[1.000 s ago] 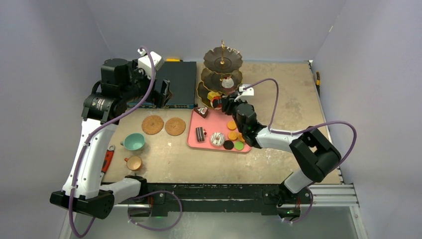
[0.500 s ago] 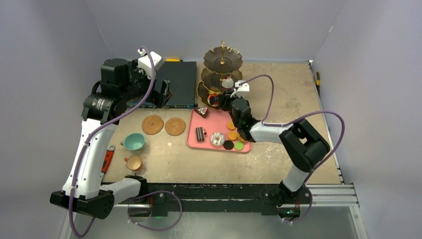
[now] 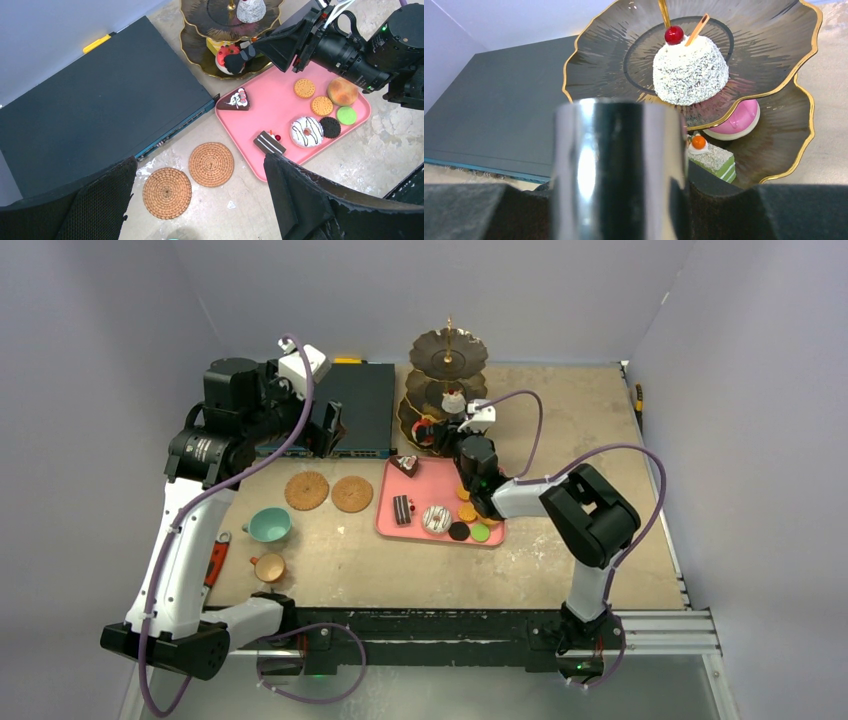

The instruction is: Serve the afternoon tea

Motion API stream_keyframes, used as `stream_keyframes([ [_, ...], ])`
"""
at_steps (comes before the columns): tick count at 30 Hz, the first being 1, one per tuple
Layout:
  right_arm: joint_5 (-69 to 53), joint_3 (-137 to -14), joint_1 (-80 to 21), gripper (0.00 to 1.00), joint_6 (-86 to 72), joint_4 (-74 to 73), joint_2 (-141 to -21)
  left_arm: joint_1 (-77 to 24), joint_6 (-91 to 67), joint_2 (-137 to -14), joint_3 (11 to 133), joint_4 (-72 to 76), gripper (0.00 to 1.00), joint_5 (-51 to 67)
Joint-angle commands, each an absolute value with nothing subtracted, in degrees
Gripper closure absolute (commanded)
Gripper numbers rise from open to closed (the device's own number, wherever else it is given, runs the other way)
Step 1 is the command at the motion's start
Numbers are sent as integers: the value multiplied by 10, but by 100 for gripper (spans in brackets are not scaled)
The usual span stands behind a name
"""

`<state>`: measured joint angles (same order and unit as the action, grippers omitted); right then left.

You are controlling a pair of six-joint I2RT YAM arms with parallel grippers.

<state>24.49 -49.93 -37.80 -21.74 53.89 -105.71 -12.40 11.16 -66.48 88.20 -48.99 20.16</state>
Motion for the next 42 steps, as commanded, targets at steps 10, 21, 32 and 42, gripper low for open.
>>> stream_keyframes([
  [10,264,-442,-376,34,-198,626,-1011,-121,115,-656,874,-482,1,207],
  [21,246,-378,-398,32,-195,598,-892,-122,106,-663,873,-477,1,218],
  [32,203,-286,-433,34,-233,352,-669,-122,106,-659,869,-476,1,220],
  [42,191,-256,-497,36,-263,250,-607,-122,105,-660,872,-477,1,222],
])
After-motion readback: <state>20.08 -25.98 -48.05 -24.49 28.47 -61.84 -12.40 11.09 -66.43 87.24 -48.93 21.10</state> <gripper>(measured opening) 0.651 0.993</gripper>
